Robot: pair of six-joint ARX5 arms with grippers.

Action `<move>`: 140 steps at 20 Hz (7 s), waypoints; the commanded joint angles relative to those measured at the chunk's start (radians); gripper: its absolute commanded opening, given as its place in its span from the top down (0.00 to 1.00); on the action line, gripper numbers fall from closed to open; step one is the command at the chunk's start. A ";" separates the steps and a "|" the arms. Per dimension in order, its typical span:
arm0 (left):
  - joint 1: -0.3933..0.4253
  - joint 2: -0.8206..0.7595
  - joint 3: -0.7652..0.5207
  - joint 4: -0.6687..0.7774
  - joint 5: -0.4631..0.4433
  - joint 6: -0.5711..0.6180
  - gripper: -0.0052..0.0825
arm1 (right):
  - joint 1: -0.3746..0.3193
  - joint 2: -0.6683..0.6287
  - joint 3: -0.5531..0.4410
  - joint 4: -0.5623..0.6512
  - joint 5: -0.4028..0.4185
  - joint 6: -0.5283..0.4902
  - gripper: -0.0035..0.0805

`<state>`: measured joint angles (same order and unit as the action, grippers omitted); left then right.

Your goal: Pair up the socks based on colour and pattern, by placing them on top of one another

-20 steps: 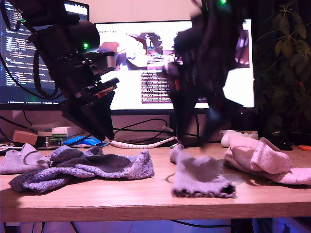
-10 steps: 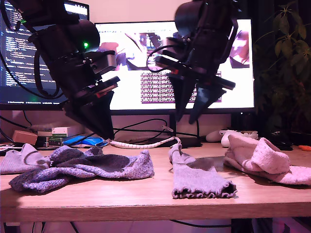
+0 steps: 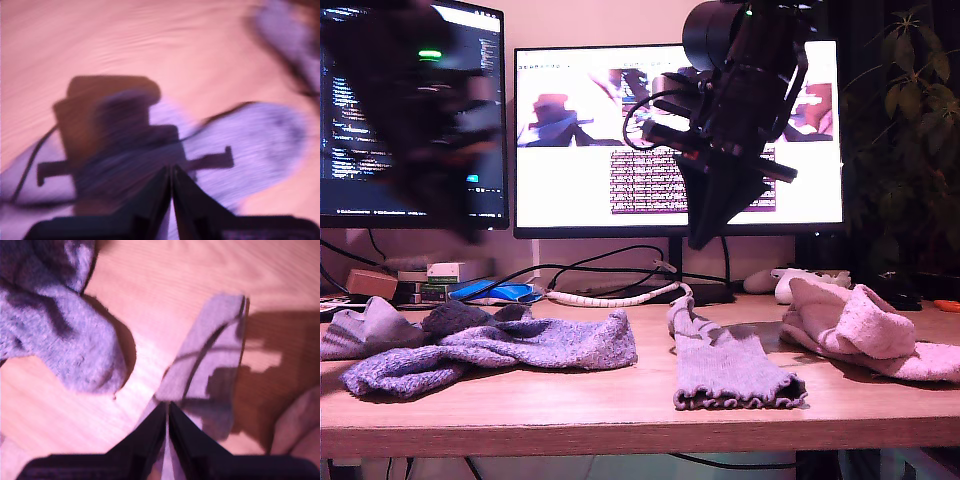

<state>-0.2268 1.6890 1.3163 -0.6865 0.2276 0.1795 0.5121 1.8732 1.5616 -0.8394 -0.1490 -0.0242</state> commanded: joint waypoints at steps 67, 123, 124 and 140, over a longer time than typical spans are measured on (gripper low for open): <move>0.051 -0.179 -0.020 0.031 0.505 -0.072 0.97 | 0.079 -0.092 -0.108 0.707 -0.547 -0.139 0.52; -0.012 -0.466 -0.320 0.203 0.317 -0.023 0.96 | 0.054 -0.328 -0.106 -0.062 -0.121 -0.334 0.97; -0.012 -0.466 -0.320 0.198 0.317 -0.023 0.96 | 0.054 -0.302 -0.106 -0.057 -0.117 -0.346 0.97; -0.012 -0.466 -0.320 0.134 0.317 -0.021 0.96 | 0.030 -0.048 -0.106 0.348 0.147 -0.447 0.56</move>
<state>-0.2359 1.2274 1.0111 -0.5549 0.5411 0.1600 0.5381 1.8332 1.4639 -0.5198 -0.0082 -0.4725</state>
